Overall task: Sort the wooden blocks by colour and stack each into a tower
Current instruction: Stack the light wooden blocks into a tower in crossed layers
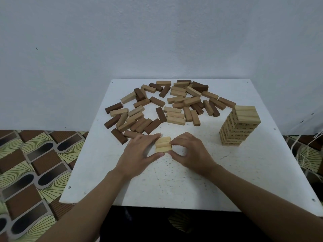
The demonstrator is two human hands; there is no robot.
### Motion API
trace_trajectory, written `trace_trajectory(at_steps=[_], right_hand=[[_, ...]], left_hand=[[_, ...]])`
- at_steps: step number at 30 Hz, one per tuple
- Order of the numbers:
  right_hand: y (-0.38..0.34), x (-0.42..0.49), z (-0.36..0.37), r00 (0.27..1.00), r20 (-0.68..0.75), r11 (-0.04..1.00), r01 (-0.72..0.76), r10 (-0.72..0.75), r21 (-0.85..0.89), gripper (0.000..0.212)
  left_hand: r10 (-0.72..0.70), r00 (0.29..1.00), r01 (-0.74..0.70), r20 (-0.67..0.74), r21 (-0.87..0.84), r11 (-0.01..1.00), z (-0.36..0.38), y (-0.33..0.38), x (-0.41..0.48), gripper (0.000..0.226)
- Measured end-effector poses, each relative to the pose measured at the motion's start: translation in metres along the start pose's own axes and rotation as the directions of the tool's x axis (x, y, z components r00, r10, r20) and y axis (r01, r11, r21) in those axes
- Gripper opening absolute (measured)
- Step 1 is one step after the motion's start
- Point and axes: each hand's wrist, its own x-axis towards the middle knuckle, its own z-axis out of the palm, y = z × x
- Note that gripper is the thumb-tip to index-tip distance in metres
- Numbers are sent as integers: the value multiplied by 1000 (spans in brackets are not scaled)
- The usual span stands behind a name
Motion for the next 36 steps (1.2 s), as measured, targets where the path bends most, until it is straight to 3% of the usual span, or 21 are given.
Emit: trace_trajectory(at_steps=[25,30,33,36], right_hand=[[3,0,2,1000,8,1000,3,-3,-15,28],[0,1,1,999,-29,999,-28,27,-20,51],[-2,3,-1,997,22,996,-70,71,-55,69],[-3,3,-1,994,71,993,-79,84,-83,71]], left_hand=[[25,999,-24,-46,11,1000,0,4,0,64],[24,999,-24,-46,1,1000,0,3,0,67],[21,999,-22,-46,-19,1000,-1,4,-1,70],[28,998,-31,-58,-63,998,-3,4,-2,71]])
